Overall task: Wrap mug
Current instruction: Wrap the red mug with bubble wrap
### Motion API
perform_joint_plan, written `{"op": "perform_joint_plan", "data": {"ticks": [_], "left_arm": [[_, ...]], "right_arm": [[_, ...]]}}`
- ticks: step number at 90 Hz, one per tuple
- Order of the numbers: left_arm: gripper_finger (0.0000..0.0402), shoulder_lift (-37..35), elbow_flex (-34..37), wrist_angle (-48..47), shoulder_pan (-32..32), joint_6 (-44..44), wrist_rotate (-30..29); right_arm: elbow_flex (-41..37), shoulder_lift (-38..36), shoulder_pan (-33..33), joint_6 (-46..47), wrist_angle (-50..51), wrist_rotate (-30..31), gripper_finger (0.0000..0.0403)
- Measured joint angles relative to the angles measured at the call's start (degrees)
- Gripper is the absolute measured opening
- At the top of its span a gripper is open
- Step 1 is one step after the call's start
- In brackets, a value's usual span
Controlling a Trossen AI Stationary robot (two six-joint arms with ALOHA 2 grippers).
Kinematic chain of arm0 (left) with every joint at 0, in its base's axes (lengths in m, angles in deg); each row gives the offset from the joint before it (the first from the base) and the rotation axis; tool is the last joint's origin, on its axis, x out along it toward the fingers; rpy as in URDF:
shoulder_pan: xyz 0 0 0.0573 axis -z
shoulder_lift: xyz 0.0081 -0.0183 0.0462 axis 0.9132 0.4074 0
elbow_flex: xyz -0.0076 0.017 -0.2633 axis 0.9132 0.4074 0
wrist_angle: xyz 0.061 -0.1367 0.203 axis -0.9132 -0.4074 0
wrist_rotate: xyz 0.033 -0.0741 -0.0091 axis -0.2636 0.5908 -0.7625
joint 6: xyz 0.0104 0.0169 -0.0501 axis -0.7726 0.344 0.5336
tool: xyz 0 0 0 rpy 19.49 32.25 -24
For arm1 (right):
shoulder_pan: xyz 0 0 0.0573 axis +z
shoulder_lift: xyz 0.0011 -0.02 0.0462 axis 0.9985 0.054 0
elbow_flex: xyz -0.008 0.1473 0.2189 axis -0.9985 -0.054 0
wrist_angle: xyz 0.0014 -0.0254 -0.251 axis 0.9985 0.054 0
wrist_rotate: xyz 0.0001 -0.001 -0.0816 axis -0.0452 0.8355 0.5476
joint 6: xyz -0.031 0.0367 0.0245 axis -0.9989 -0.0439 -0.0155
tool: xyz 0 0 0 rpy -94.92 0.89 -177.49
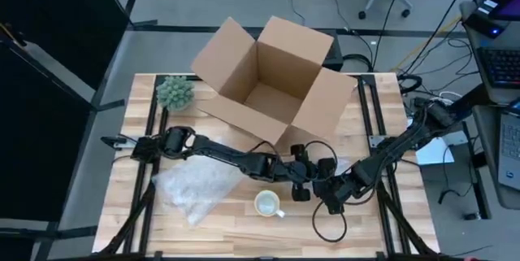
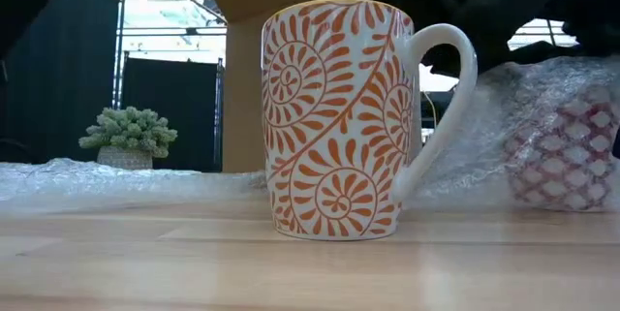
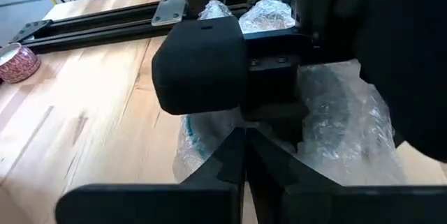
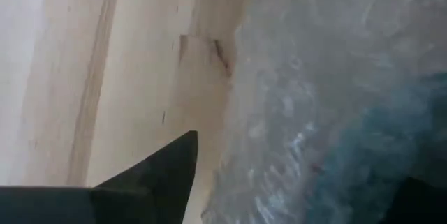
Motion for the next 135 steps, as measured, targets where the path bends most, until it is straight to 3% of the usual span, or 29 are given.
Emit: {"op": "perform_joint_plan", "data": {"ticks": [83, 102, 135], "left_arm": [[0.0, -3.0, 0.06, -2.23, 0.95, -0.02, -0.68], [0.0, -7.05, 0.04, -12.46, 2.42, 0.15, -3.49], [0.0, -6.29, 0.09, -27.12, 3.31, 4.68, -3.62]], "right_arm": [[-0.2, 0.04, 0.07, 0.41, 0.21, -0.42, 0.0224], [-0.2, 0.04, 0.02, 0.41, 0.13, -0.39, 0.0224], [-0.17, 0.07, 0.0, 0.78, 0.17, -0.24, 0.0224]]}}
